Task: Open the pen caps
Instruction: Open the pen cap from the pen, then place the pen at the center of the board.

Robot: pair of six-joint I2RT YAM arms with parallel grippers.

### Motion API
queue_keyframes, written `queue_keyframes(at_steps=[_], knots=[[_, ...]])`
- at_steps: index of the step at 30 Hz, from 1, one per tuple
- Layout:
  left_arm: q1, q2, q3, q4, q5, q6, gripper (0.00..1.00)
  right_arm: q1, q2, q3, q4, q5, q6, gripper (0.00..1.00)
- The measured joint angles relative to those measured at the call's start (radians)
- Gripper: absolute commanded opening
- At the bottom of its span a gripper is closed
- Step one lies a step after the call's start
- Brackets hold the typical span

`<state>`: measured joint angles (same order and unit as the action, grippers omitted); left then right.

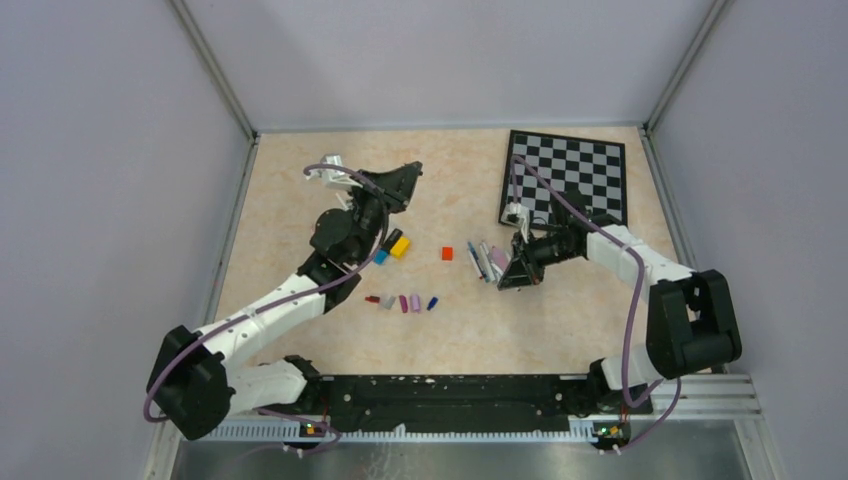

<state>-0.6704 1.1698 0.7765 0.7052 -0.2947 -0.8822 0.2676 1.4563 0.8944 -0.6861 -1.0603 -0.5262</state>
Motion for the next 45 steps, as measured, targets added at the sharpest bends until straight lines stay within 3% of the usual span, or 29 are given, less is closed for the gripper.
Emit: queue_keyframes(at_steps=[10, 18, 25, 32, 40, 45], knots=[[0.000, -0.196, -0.211, -0.194, 0.197, 0.055, 0.00, -0.097, -0.068, -0.109, 0.251, 0.393, 0.250, 0.11], [0.000, -0.322, -0.328, -0.338, 0.385, 0.103, 0.00, -0.116, 0.024, -0.113, 0.346, 0.563, 0.375, 0.16], [0.000, -0.295, -0.337, -0.422, 0.501, 0.132, 0.01, -0.127, 0.156, -0.059, 0.324, 0.562, 0.405, 0.25], [-0.004, -0.227, -0.333, -0.498, 0.560, 0.159, 0.01, -0.128, 0.174, -0.036, 0.319, 0.553, 0.405, 0.26], [-0.065, -0.142, -0.296, -0.549, 0.558, 0.187, 0.01, -0.132, 0.174, -0.035, 0.288, 0.512, 0.379, 0.26], [-0.156, -0.061, -0.235, -0.617, 0.479, 0.210, 0.02, -0.134, 0.165, -0.034, 0.251, 0.483, 0.327, 0.28]])
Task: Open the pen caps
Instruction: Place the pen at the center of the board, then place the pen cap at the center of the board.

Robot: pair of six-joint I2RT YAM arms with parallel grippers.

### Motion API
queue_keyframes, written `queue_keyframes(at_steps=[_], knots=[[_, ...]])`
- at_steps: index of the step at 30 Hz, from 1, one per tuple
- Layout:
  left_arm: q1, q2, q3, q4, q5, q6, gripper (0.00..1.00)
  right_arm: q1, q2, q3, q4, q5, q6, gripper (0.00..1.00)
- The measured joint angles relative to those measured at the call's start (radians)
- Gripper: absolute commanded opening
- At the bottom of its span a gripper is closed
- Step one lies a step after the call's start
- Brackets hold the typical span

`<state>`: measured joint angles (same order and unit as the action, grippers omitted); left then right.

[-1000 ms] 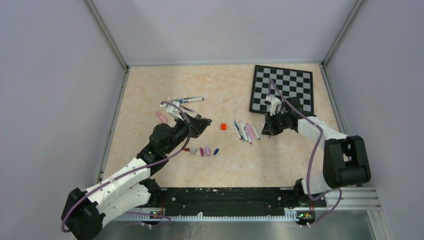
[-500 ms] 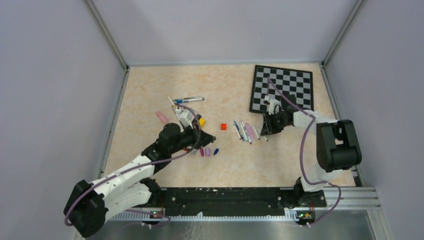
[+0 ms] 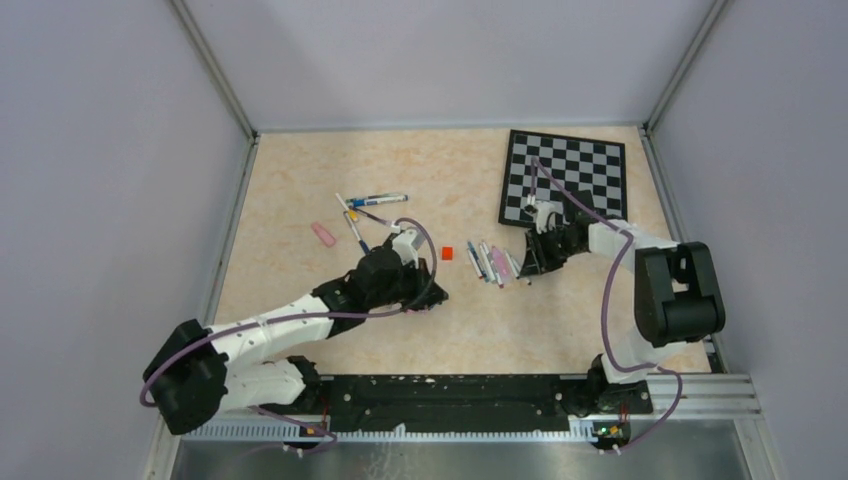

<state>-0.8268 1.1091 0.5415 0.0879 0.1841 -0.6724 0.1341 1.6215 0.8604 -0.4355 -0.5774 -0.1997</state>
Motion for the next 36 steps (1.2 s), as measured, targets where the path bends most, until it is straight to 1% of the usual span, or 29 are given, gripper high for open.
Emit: queue_keyframes(at_steps=[3, 7, 13, 18, 22, 26, 29, 33, 36], knots=[[-0.063, 0.076, 0.061, -0.053, -0.066, 0.017, 0.02, -0.004, -0.021, 0.001, -0.021, -0.013, -0.031, 0.28], [-0.119, 0.189, 0.148, -0.119, -0.131, 0.029, 0.03, -0.021, -0.039, 0.012, -0.044, -0.026, -0.063, 0.29], [-0.161, 0.340, 0.253, -0.212, -0.212, 0.049, 0.04, -0.039, -0.053, 0.013, -0.060, -0.046, -0.096, 0.29], [-0.182, 0.436, 0.333, -0.305, -0.262, 0.060, 0.07, -0.043, -0.061, 0.013, -0.069, -0.062, -0.110, 0.29], [-0.192, 0.497, 0.391, -0.374, -0.305, 0.063, 0.11, -0.051, -0.064, 0.013, -0.075, -0.072, -0.114, 0.29], [-0.196, 0.546, 0.435, -0.430, -0.342, 0.063, 0.20, -0.055, -0.064, 0.013, -0.080, -0.078, -0.115, 0.30], [-0.196, 0.570, 0.459, -0.465, -0.365, 0.063, 0.24, -0.059, -0.064, 0.013, -0.082, -0.081, -0.116, 0.30], [-0.197, 0.585, 0.475, -0.490, -0.385, 0.062, 0.32, -0.061, -0.064, 0.013, -0.083, -0.084, -0.121, 0.30], [-0.197, 0.584, 0.481, -0.500, -0.389, 0.063, 0.33, -0.063, -0.065, 0.013, -0.086, -0.087, -0.122, 0.30]])
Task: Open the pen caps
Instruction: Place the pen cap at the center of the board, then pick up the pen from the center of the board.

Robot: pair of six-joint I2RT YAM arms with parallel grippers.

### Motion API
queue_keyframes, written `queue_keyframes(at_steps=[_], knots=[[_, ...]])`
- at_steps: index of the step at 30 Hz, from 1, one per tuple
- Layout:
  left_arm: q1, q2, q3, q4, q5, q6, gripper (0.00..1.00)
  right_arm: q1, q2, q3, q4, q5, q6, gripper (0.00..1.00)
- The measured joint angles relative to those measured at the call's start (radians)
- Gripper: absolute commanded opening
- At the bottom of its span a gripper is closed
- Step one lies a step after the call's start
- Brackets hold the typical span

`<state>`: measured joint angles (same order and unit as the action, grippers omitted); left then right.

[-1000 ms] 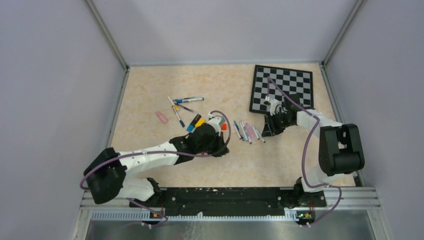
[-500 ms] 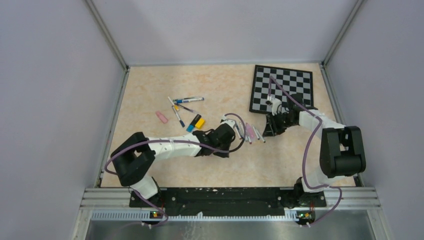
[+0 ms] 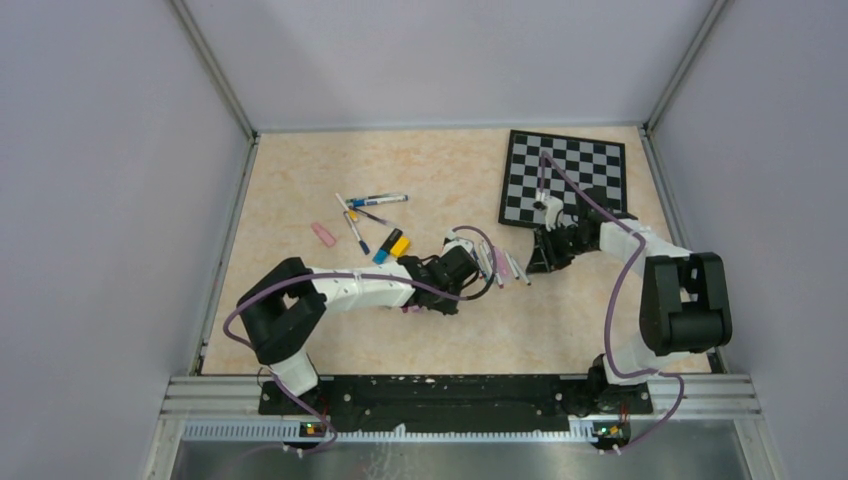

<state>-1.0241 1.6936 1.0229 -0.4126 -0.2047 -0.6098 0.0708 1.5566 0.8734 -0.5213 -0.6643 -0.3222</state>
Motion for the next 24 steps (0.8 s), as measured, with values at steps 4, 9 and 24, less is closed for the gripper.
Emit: queue_keyframes(at_steps=[4, 9, 24], knots=[[0.000, -0.001, 0.003, -0.003, -0.006, 0.000, 0.34, -0.004, -0.006, 0.000, -0.002, -0.005, -0.001, 0.30], [-0.002, -0.025, 0.003, -0.008, -0.006, 0.001, 0.35, -0.009, -0.027, 0.000, -0.004, -0.018, -0.010, 0.30], [0.002, -0.489, -0.165, 0.081, -0.191, 0.072, 0.98, -0.016, -0.231, 0.000, -0.079, -0.137, -0.141, 0.31]])
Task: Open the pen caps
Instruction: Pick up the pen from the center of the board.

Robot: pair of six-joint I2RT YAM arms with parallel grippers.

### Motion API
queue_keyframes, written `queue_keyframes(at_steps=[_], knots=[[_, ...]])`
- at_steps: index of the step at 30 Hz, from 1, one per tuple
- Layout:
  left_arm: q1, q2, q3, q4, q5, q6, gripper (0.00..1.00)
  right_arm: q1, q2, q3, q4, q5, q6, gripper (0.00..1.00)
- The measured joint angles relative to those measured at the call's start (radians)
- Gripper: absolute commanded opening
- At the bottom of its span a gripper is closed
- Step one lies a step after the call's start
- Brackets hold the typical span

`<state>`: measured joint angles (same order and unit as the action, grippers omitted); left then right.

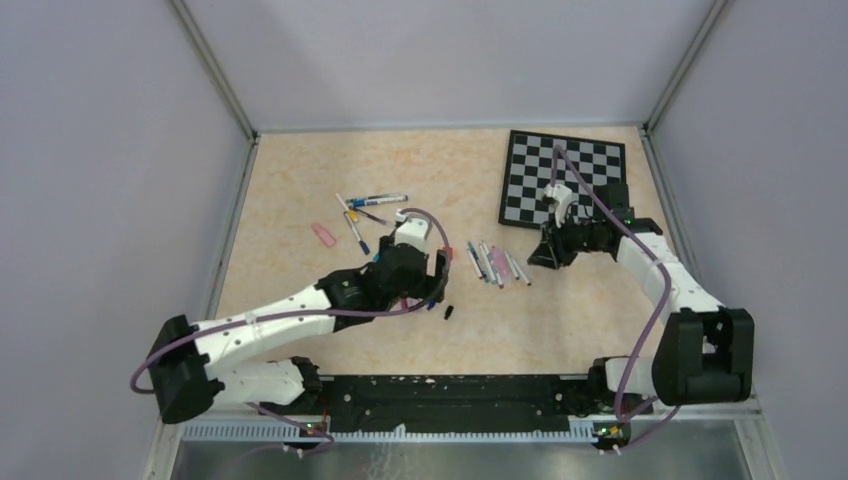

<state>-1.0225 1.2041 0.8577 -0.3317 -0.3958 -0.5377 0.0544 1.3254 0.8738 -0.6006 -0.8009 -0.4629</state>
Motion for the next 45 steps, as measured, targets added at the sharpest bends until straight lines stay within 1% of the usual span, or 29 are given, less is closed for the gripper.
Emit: queue_keyframes(at_steps=[3, 5, 6, 8, 9, 10, 14, 18, 20, 23, 27, 29, 31, 34, 37, 42, 45], knots=[[0.023, -0.116, -0.058, 0.019, -0.031, 0.023, 0.99, 0.000, -0.068, 0.009, -0.005, -0.020, -0.020, 0.31], [0.058, -0.185, -0.084, 0.031, -0.037, 0.044, 0.99, 0.000, -0.113, 0.025, -0.008, -0.033, -0.034, 0.31], [0.080, -0.210, -0.090, 0.033, -0.037, 0.052, 0.99, 0.000, -0.129, 0.031, -0.007, -0.036, -0.035, 0.35], [0.141, -0.255, -0.097, 0.037, -0.022, 0.068, 0.99, 0.000, -0.167, 0.053, -0.004, -0.045, -0.041, 0.50], [0.182, -0.275, -0.101, 0.039, -0.010, 0.074, 0.99, 0.000, -0.178, 0.060, 0.002, -0.050, -0.039, 0.54], [0.225, -0.294, -0.104, 0.040, 0.002, 0.082, 0.99, -0.001, -0.192, 0.066, 0.020, -0.061, -0.035, 0.56], [0.364, -0.331, -0.114, 0.042, 0.050, 0.105, 0.99, -0.001, -0.202, 0.066, 0.082, -0.122, 0.003, 0.56], [0.471, -0.307, -0.116, 0.043, 0.109, 0.119, 0.99, -0.001, -0.200, -0.014, 0.151, -0.193, 0.023, 0.60], [0.547, -0.273, -0.116, 0.045, 0.154, 0.117, 0.99, -0.001, -0.208, -0.103, 0.185, -0.201, 0.035, 0.61], [0.667, -0.205, -0.116, 0.055, 0.230, 0.099, 0.99, -0.001, -0.226, -0.163, 0.200, -0.204, 0.040, 0.62], [0.808, -0.086, -0.115, 0.089, 0.333, 0.049, 0.99, -0.001, -0.249, -0.186, 0.222, -0.201, 0.040, 0.62], [0.853, -0.014, -0.105, 0.088, 0.351, 0.016, 0.98, -0.002, -0.249, -0.186, 0.235, -0.190, 0.039, 0.62], [0.882, 0.060, -0.073, 0.061, 0.343, -0.016, 0.98, -0.003, -0.249, -0.186, 0.242, -0.179, 0.037, 0.62], [0.912, 0.194, 0.030, -0.015, 0.303, -0.064, 0.97, -0.003, -0.249, -0.186, 0.250, -0.161, 0.037, 0.62], [0.933, 0.295, 0.128, -0.072, 0.267, -0.097, 0.95, -0.003, -0.249, -0.186, 0.256, -0.147, 0.036, 0.62], [0.966, 0.391, 0.194, -0.103, 0.227, -0.125, 0.84, -0.003, -0.249, -0.186, 0.257, -0.134, 0.035, 0.62], [0.985, 0.447, 0.213, -0.106, 0.223, -0.131, 0.74, -0.003, -0.249, -0.186, 0.257, -0.127, 0.030, 0.62]])
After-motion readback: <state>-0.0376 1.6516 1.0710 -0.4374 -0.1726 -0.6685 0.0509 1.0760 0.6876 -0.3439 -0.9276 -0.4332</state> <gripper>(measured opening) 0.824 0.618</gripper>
